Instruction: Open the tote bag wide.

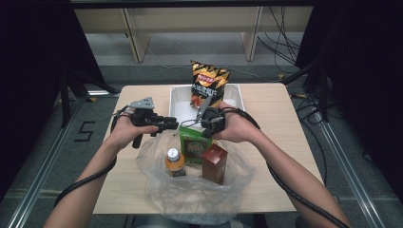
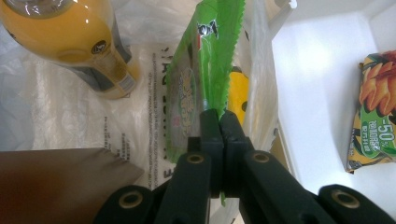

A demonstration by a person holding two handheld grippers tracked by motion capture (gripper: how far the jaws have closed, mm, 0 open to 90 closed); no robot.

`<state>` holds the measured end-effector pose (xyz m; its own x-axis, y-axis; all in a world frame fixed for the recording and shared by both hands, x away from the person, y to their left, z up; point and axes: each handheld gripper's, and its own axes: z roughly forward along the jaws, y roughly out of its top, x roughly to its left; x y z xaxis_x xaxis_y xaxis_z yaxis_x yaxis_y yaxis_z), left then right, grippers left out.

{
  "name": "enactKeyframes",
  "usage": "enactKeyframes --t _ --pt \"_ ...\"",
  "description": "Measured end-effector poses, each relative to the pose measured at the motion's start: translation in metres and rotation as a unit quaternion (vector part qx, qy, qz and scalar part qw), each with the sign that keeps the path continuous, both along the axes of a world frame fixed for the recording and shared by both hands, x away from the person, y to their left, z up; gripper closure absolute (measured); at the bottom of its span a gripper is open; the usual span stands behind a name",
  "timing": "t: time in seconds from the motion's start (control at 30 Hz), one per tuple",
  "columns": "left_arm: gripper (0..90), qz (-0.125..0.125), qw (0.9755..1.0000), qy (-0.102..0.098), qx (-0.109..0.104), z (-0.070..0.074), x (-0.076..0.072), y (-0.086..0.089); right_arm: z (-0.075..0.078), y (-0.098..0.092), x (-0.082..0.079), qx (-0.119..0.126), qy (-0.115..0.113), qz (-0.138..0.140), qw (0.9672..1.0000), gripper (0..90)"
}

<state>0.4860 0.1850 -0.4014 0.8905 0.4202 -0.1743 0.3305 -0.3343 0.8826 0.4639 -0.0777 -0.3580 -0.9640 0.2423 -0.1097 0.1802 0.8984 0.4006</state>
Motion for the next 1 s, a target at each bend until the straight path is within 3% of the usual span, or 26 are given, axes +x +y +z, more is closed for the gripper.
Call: enactKeyframes --t 0.07,0.1,0.17,0.23,0.37,0.43,0.47,0.67,1.0 --pt "72.8 0.006 1.0 0.004 0.003 -0.003 0.002 0.0 0.0 -0.001 -0.001 0.001 0.002 -0.002 1.0 90.0" --pt "74.3 0.01 0.9999 0.006 0.005 -0.005 0.002 0.0 0.0 -0.001 0.0 0.009 -0.002 0.013 0.9999 90.0" --pt "75.6 0.021 0.9997 0.008 0.011 -0.009 0.004 0.0 0.001 -0.002 -0.001 0.004 0.002 0.002 1.0 90.0" --pt "77.9 0.03 0.9993 0.012 0.018 -0.014 0.005 0.0 0.003 -0.004 -0.001 0.016 0.001 0.007 0.9999 90.0" --pt "80.9 0.035 0.9983 0.033 0.033 -0.027 0.007 -0.002 0.008 -0.007 -0.002 0.02 -0.001 -0.003 0.9998 90.0" --pt "81.8 0.034 0.9982 0.034 0.037 -0.032 0.008 -0.003 0.009 -0.008 -0.001 0.027 -0.005 0.004 0.9996 90.0" --pt "82.5 0.036 0.9979 0.036 0.041 -0.034 0.008 -0.003 0.011 -0.009 0.0 0.034 -0.01 0.016 0.9993 90.0" --pt "86.8 0.048 0.9957 0.053 0.058 -0.049 0.012 -0.005 0.024 -0.013 0.0 0.058 -0.02 0.009 0.9981 90.0" --pt "87.3 0.06 0.9927 0.062 0.084 -0.067 0.015 -0.008 0.048 -0.018 -0.002 0.075 -0.038 0.007 0.9964 90.0"
